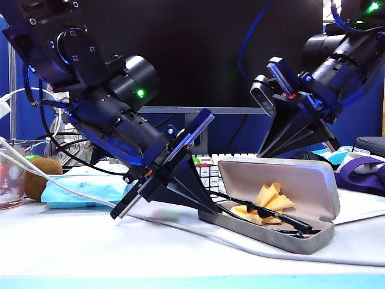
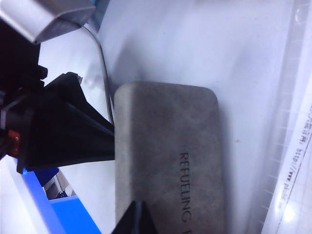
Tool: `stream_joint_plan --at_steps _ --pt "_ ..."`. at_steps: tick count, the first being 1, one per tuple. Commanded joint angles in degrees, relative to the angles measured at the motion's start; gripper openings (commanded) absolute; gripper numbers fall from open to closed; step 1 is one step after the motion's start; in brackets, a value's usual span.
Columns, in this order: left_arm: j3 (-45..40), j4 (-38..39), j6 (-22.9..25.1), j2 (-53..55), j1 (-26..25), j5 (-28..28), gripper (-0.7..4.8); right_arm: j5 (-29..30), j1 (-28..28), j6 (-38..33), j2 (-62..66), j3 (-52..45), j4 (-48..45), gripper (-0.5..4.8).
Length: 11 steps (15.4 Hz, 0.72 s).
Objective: Pick up the glasses, fold the temples of the glasses, place the glasses into the glasses case, and finally close the glasses case.
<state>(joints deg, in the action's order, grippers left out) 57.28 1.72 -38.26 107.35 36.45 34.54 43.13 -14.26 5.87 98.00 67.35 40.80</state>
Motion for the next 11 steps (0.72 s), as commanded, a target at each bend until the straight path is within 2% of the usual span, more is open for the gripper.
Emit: stream_joint_plan --at_steps 1,4,8,11 --pt "-0.31 3.48 -0.33 -0.81 0.52 1.79 -0.05 0.24 -0.24 0.11 -0.17 0.11 -0.35 -0.05" --pt "-0.31 8.07 0.11 -2.43 0.52 1.73 -0.05 -0.37 -0.11 0.13 -0.17 0.11 -0.33 -0.05" --pt "-0.31 7.76 -0.15 -2.21 1.14 0.24 -0.05 -0.72 -0.11 0.13 -0.17 0.11 0.52 -0.05" --pt "-0.31 4.68 -3.82 -0.42 2.14 -0.44 -0.05 -0.61 -0.13 0.13 -0.17 0.11 0.77 -0.05"
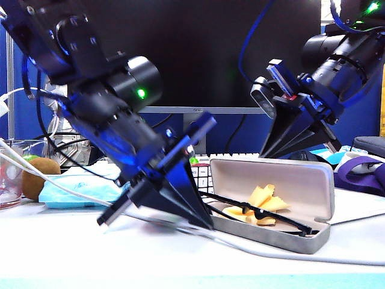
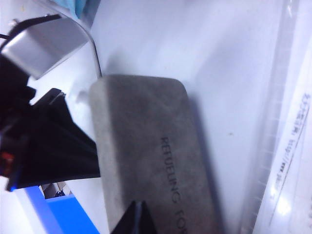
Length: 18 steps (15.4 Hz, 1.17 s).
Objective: Pick up the glasses, fold the temples of the glasses, place the glasses into the glasses case, and finally close the glasses case.
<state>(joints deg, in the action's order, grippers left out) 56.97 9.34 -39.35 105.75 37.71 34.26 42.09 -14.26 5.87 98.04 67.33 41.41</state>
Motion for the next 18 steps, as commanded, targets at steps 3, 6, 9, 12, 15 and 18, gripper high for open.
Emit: stream_joint_plan --at_steps 3,6,9,12,15,18 --pt "0.0 -9.77 -7.56 2.45 1.44 -0.39 -0.05 0.46 -0.15 0.13 -0.22 0.13 0.39 -0.05" --pt "0.02 -12.04 -9.31 2.45 1.46 -2.16 -0.05 0.48 -0.17 0.11 -0.22 0.13 0.44 -0.05" --pt "0.02 -13.57 -9.4 2.47 1.46 -3.5 -0.05 0.55 -1.03 0.13 -0.13 0.09 0.46 -0.05" --pt "0.02 -14.75 -10.29 2.47 1.46 -3.61 -0.05 0.2 -3.67 0.13 0.26 0.04 0.28 -0.05" --pt "0.02 -15.47 -10.47 2.49 1.46 -3.85 -0.05 -0.17 -4.61 0.15 2.47 0.0 0.33 -0.05" --pt "0.02 -15.54 -10.6 2.8 1.46 -4.55 -0.05 -0.35 -4.63 0.68 3.82 0.0 -0.63 -0.05"
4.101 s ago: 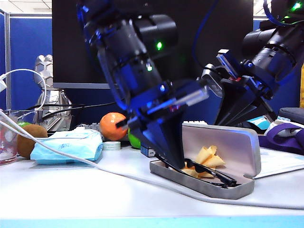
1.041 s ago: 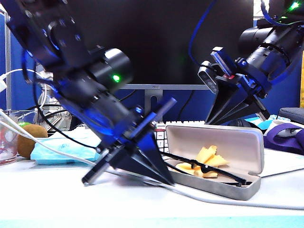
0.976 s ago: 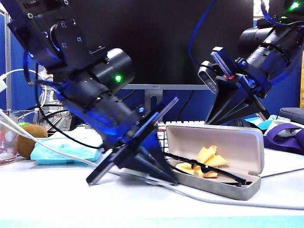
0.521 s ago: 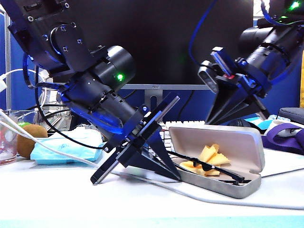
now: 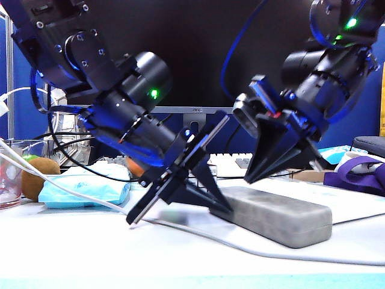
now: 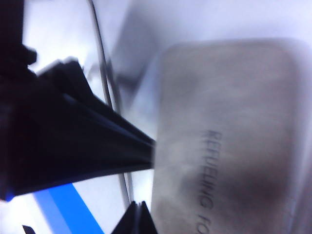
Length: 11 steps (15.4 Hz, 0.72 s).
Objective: Pick up the glasses, fold the temples of the glasses, place the glasses into the glasses case, and finally close the glasses case.
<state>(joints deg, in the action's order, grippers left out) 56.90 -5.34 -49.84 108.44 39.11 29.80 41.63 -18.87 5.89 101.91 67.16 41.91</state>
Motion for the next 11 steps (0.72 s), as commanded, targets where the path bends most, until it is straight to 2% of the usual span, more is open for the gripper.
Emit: stream_joint_plan --at_steps 1,3,7,8,11 --pt "0.09 -0.79 -0.07 0.09 0.07 0.28 -0.05 0.2 -0.02 1.36 -0.07 0.33 -1.51 -0.05" --pt "0.09 0.15 0.24 -0.72 -0.26 1.81 -0.05 0.42 -0.02 1.44 -0.22 1.86 1.05 -0.05" --pt "0.09 2.36 4.24 -8.41 -0.35 -1.2 -0.05 -0.63 -0.02 2.47 -6.27 7.02 2.56 -0.05" --pt "0.09 3.13 8.09 -13.97 -0.33 -3.91 -0.05 -4.52 -0.02 2.47 -10.6 9.42 2.47 -0.05" --pt "0.11 3.5 20.24 -25.0 -0.17 -7.67 -0.05 -9.01 -0.02 0.98 -21.14 10.34 -3.1 -0.05"
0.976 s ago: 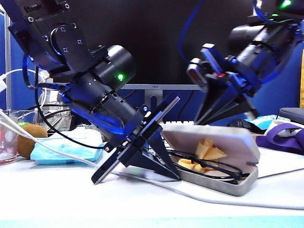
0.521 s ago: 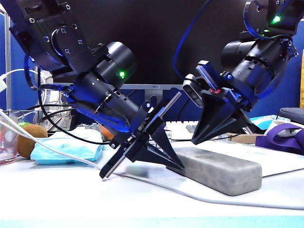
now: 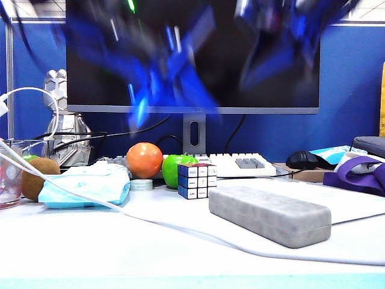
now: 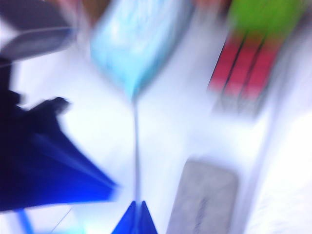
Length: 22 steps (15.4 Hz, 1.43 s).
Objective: Pick up the glasses, fold the temples of the glasses, place the glasses into the glasses case, and finally close the glasses case.
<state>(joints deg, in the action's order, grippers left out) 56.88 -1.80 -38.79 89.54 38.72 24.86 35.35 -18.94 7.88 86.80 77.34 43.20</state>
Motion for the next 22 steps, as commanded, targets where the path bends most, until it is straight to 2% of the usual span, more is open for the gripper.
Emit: stream_joint_plan --at_steps 1,3,4,5,6,7,10,11,12,15,17,20,22 --pt "0.13 0.52 13.94 -11.41 0.33 -5.11 -0.05 -4.94 0.04 -1.01 -11.61 0.13 -7.17 -0.05" --pt "0.13 3.89 20.44 -20.02 0.42 -10.05 -0.06 -8.17 0.02 -1.29 -20.24 0.13 -9.25 -0.05" --pt "0.13 7.15 25.99 -24.87 0.48 -12.98 -0.05 -11.91 0.02 -1.6 -25.57 0.09 -8.76 -0.05" --pt "0.13 10.86 29.42 -29.55 0.48 -14.75 -0.05 -15.41 0.02 -1.86 -30.62 -0.31 -7.23 -0.05" --pt "0.13 16.74 33.0 -35.98 0.48 -17.68 -0.05 -16.31 0.02 -1.86 -37.38 -3.41 -6.19 -0.05" --pt "0.13 19.87 35.1 -38.86 0.48 -17.84 -0.05 -16.37 0.02 -1.86 -40.68 -6.12 -6.4 -0.05" --pt "0.09 33.88 38.05 -49.66 0.48 -21.94 -0.05 -19.28 0.02 -3.52 -57.0 -24.44 -15.39 -0.05" --pt "0.07 36.83 38.4 -51.82 0.48 -22.71 -0.05 -21.86 0.04 -7.32 -61.79 -30.12 -19.3 -0.05" --pt "-0.7 39.08 38.42 -55.01 0.48 -22.84 -0.05 -27.78 0.02 -10.99 -68.04 -37.13 -22.8 -0.05" --pt "-5.7 39.5 39.41 -61.33 0.48 -23.78 -0.05 -31.89 0.02 -10.93 -76.26 -50.56 -25.42 -0.05" --pt "-9.62 39.12 39.39 -64.41 0.48 -23.56 -0.06 -31.87 0.02 -11.61 -77.81 -57.72 -26.56 -0.05" --pt "-15.04 38.32 39.21 -67.45 0.48 -22.97 -0.05 -34.25 0.02 -17.88 -78.34 -65.66 -27.85 -0.05" --pt "-17.46 37.35 39.1 -67.67 0.46 -18.75 -0.05 -34.14 -0.09 -17.9 -78.55 -69.51 -28.26 -0.05"
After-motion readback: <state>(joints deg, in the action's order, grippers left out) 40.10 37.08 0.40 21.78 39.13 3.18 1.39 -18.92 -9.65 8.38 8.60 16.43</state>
